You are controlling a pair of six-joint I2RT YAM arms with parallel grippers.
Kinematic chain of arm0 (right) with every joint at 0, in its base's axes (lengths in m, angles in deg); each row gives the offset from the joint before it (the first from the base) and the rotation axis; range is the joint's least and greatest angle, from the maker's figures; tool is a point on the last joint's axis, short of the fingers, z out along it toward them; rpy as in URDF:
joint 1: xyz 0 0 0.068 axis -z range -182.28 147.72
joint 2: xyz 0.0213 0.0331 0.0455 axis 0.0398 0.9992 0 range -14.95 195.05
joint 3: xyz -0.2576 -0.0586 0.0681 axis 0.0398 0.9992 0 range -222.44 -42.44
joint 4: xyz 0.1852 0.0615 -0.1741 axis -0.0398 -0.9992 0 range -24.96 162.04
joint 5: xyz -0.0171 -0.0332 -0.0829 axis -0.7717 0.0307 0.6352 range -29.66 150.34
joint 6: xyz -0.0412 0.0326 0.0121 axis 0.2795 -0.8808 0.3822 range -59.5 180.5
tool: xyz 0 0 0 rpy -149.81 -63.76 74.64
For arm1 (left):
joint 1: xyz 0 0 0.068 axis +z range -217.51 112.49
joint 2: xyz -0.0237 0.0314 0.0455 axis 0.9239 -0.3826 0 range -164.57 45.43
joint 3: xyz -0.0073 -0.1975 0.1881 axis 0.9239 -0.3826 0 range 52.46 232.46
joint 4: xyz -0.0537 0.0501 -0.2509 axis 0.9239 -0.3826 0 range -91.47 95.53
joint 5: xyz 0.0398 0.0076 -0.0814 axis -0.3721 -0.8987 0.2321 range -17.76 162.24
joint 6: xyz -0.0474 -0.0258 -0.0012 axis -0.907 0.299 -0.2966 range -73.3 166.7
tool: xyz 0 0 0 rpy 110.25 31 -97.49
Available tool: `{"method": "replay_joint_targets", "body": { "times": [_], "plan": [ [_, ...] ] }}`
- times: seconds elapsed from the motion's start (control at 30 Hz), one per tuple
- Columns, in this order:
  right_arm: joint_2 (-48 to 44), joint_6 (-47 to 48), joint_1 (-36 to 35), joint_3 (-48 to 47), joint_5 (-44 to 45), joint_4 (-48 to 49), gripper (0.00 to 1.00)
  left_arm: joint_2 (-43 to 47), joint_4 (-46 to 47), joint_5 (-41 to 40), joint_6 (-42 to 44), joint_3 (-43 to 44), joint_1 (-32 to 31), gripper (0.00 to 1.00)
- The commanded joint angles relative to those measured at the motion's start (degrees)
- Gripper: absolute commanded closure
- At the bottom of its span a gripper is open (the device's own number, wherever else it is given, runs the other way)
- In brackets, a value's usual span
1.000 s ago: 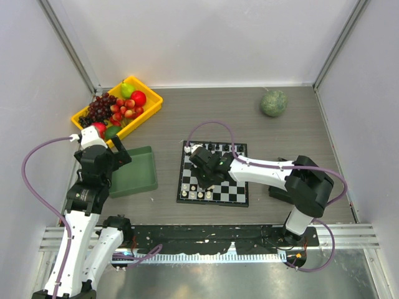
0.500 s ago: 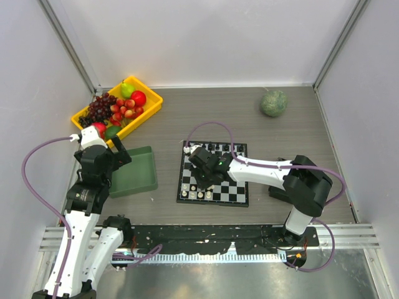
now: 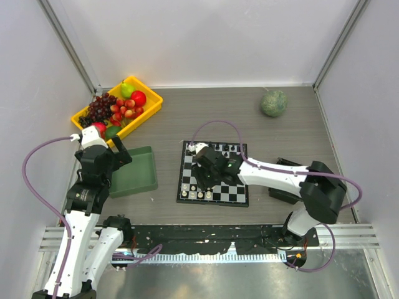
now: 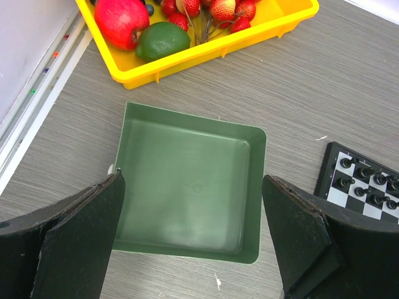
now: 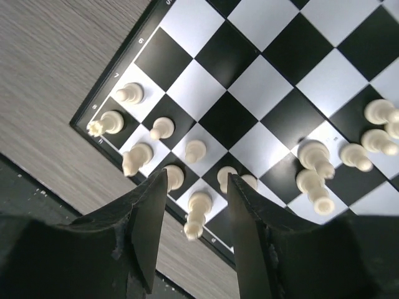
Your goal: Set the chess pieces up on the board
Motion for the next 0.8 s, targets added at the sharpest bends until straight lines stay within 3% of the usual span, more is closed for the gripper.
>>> {"method": "replay_joint_targets", "body": {
  "times": [0.0,0.2,0.53,0.77],
  "plan": [
    [-7.9,-0.3,0.1,2.1,3.2,3.0,0.50,-0.6,3.0,1.3,-0.7,0.1,0.3,0.01],
    [-8.8,-2.0,2.5,4.6,4.4,0.6,0.53,-0.8,3.3,2.3,-1.3,0.1,0.3,0.01],
    [-6.8,-3.2,2.7,6.5,3.7,0.9,0.67,-0.9,3.2,2.3,-1.5,0.4,0.3,0.01],
    [-5.4,-3.4,2.6,5.7,4.2,-0.2,0.69,-1.1,3.3,2.1,-1.5,0.5,0.2,0.01]
  ]
}}
